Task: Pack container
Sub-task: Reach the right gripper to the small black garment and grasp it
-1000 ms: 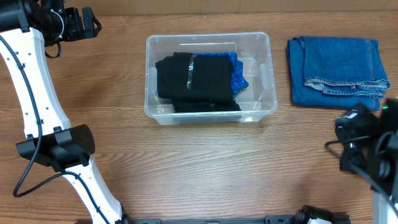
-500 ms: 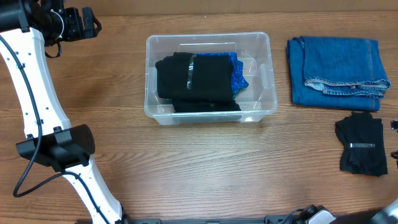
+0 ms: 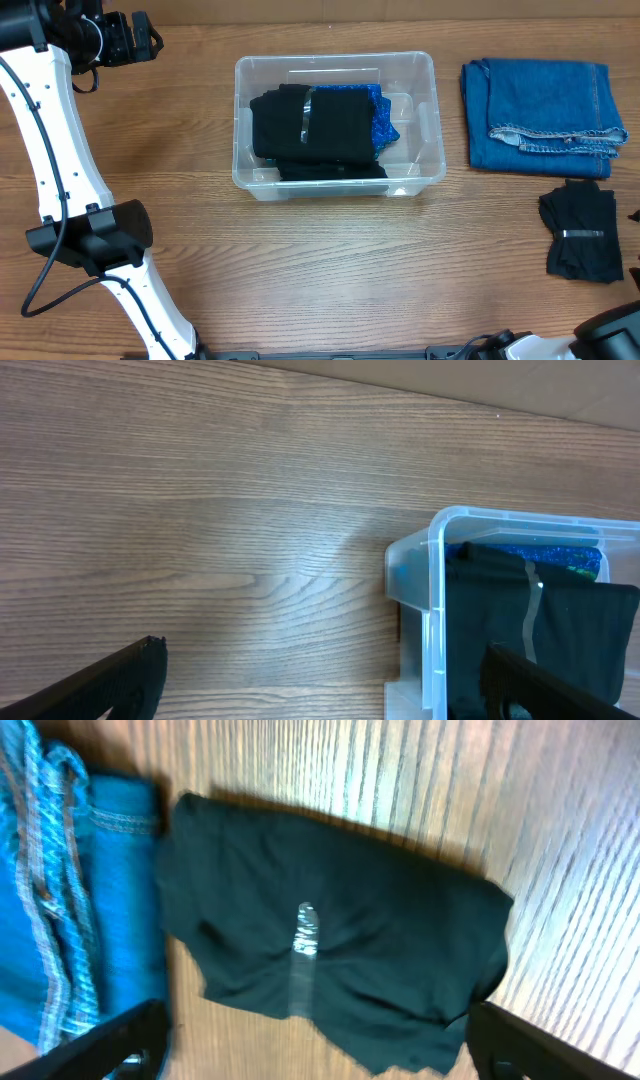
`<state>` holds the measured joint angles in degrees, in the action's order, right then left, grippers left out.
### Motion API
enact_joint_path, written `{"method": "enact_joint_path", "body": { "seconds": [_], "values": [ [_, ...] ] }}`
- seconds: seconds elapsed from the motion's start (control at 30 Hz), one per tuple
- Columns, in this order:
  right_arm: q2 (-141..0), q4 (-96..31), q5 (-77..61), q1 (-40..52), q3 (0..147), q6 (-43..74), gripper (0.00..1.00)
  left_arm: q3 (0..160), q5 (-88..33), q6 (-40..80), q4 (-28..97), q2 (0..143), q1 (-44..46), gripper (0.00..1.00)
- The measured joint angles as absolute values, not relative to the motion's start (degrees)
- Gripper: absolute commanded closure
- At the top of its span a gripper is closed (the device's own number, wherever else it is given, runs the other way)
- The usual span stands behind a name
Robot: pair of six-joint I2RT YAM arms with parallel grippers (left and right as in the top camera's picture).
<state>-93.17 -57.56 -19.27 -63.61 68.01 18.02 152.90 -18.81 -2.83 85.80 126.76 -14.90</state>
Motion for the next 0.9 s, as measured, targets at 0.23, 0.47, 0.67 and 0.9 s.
{"method": "enact_joint_path", "body": {
  "seconds": [0.23, 0.47, 0.67, 0.9],
  "values": [
    [-99.63, -48.58, -19.18, -62.85, 67.90, 4.19, 0.08, 152.90, -18.81, -2.83, 85.78, 126.76, -14.90, 0.00],
    [-103.59, -42.57, -19.05, -54.11, 67.85, -9.45, 0.09, 152.90, -18.81, -2.83, 85.82, 126.76, -14.90, 0.00],
    [-103.59, -40.58, -14.11, -50.24, 67.85, -13.78, 0.13, 152.90, -18.81, -2.83, 85.80, 126.76, -14.90, 0.00],
    [-103.61, -39.46, -11.77, -50.26, 67.85, -19.77, 0.13, 152.90, -18.81, -2.83, 85.80, 126.76, -14.90, 0.00]
  ]
}}
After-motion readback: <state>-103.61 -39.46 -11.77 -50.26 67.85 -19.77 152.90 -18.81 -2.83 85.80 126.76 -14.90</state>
